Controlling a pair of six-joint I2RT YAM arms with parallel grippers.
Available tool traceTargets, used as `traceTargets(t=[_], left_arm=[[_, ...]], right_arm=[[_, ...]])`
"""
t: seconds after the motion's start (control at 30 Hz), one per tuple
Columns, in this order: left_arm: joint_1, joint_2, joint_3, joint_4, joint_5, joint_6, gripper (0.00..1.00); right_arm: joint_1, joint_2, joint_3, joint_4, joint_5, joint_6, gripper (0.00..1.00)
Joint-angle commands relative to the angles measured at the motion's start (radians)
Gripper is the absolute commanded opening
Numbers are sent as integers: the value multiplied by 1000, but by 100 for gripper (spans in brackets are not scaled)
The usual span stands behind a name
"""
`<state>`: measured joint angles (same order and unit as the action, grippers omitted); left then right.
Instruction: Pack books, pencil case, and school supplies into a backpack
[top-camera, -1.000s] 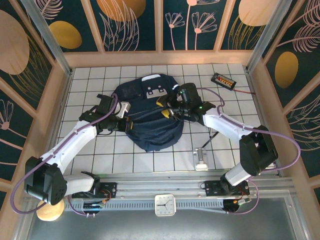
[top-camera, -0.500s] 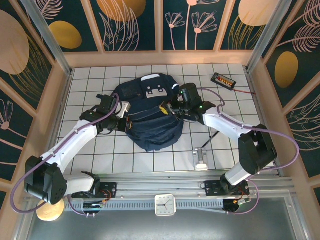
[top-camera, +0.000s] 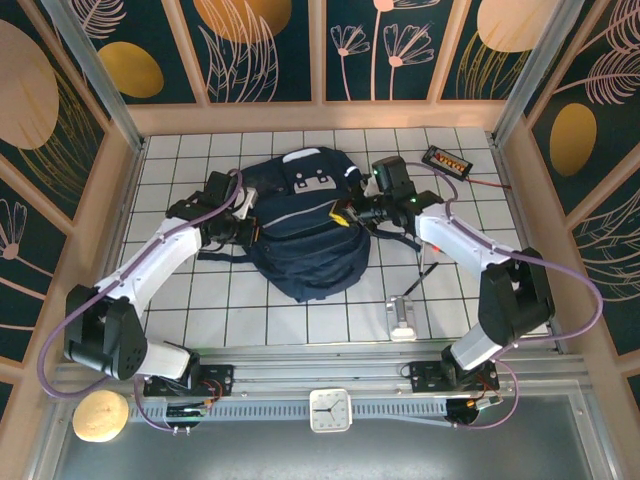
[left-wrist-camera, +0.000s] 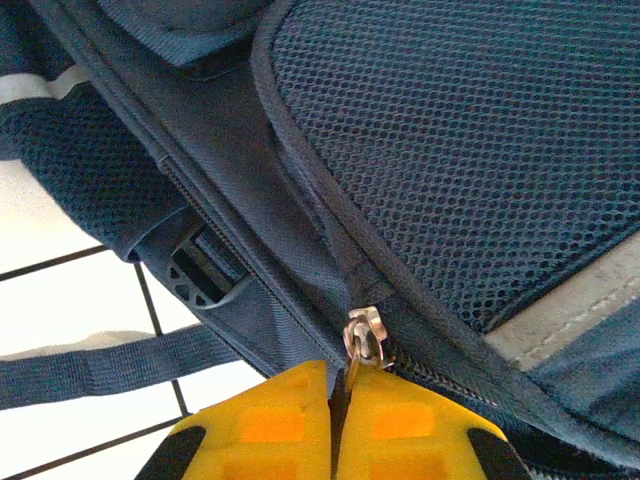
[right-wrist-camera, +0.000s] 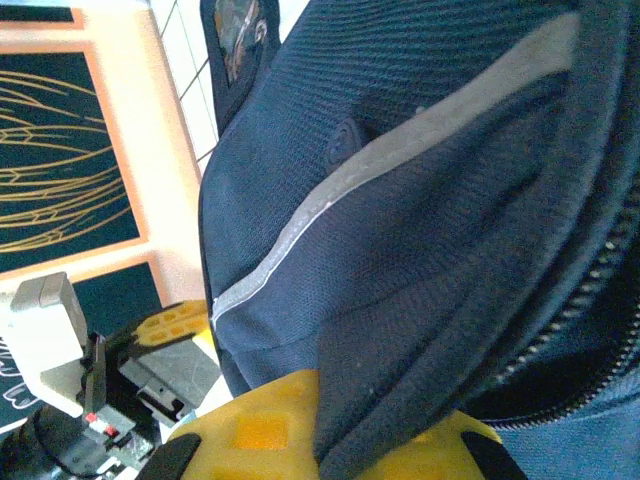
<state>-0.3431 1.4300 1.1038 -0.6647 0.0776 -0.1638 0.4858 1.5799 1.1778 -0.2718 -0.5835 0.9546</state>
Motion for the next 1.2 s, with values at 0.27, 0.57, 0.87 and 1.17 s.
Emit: traceTargets(t=[0.27, 0.57, 0.87, 1.17], left_arm=[[141, 52, -30, 89, -439, 33, 81], [54, -302, -106, 302, -108, 98, 99], [-159, -144, -54, 460, -43, 243, 99], [-237, 79, 123, 441, -63, 316, 99]], right_arm=[[-78, 56, 131, -62, 37, -45, 0], [-49, 92, 213, 67, -29, 101, 0], [-21, 117, 295, 110, -79, 155, 0], [-10, 118, 328, 117, -108, 167, 0]])
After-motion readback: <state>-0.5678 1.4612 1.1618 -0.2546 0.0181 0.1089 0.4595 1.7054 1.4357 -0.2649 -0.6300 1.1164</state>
